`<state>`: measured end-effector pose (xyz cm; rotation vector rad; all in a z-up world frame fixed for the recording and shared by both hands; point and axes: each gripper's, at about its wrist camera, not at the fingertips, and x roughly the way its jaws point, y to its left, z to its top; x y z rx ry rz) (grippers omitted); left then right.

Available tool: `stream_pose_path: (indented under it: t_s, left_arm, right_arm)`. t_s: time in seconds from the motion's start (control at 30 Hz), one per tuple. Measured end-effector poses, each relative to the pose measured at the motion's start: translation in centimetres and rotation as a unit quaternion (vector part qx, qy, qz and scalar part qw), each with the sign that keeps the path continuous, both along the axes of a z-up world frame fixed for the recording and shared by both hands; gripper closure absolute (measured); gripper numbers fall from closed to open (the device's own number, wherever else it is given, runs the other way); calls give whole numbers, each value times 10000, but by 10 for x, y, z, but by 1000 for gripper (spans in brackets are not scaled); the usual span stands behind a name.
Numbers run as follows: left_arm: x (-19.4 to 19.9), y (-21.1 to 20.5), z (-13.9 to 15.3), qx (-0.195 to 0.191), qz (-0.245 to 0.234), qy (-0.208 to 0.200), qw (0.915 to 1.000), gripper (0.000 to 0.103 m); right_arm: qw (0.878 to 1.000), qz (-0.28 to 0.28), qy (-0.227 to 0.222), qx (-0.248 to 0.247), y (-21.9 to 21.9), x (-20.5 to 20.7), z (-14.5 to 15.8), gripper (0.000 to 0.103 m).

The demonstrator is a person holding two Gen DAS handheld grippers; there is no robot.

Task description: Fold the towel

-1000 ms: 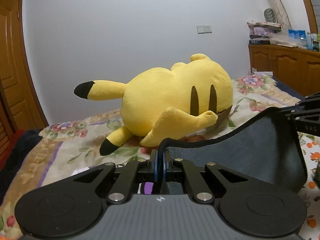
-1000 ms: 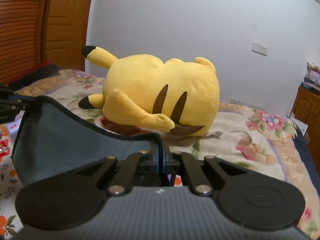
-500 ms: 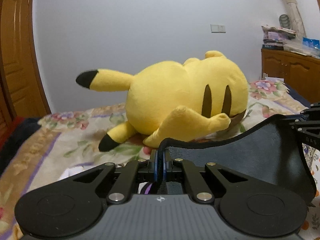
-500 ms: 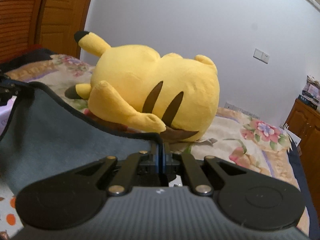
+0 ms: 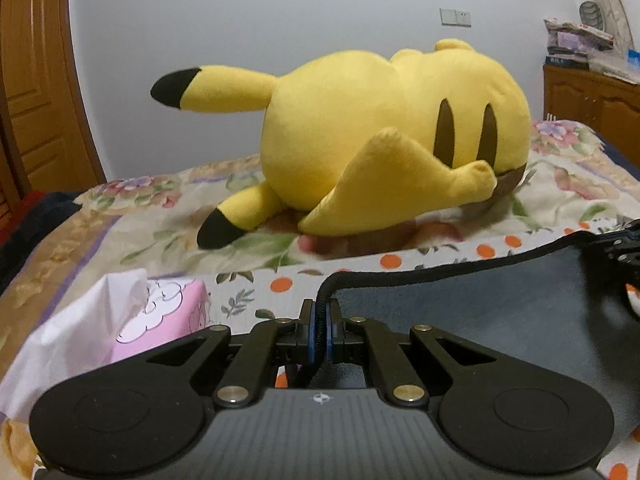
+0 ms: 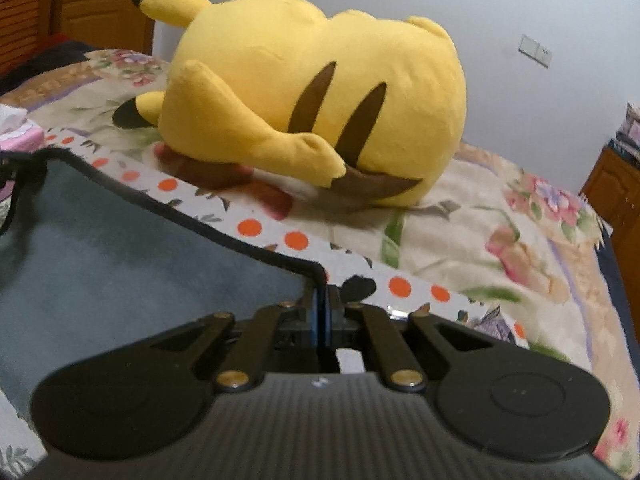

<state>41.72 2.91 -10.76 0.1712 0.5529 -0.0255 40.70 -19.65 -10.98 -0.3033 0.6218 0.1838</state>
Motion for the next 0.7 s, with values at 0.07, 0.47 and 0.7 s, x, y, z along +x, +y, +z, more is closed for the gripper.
stream_pose_path:
  t_s: [0.07, 0.47, 0.7]
  left_arm:
    - [2, 0, -3, 20, 8, 31, 10000, 96]
    - [-7, 1, -7, -4, 3, 233, 9997, 67]
    - [-33, 2, -3, -53, 5, 352, 9994, 44]
  right_arm:
    - [10000, -38, 42, 69, 0, 1, -1, 99]
    - [9990, -139, 197, 371, -5, -9, 1, 90]
    - [9979, -199, 274, 558, -10, -33, 2, 54]
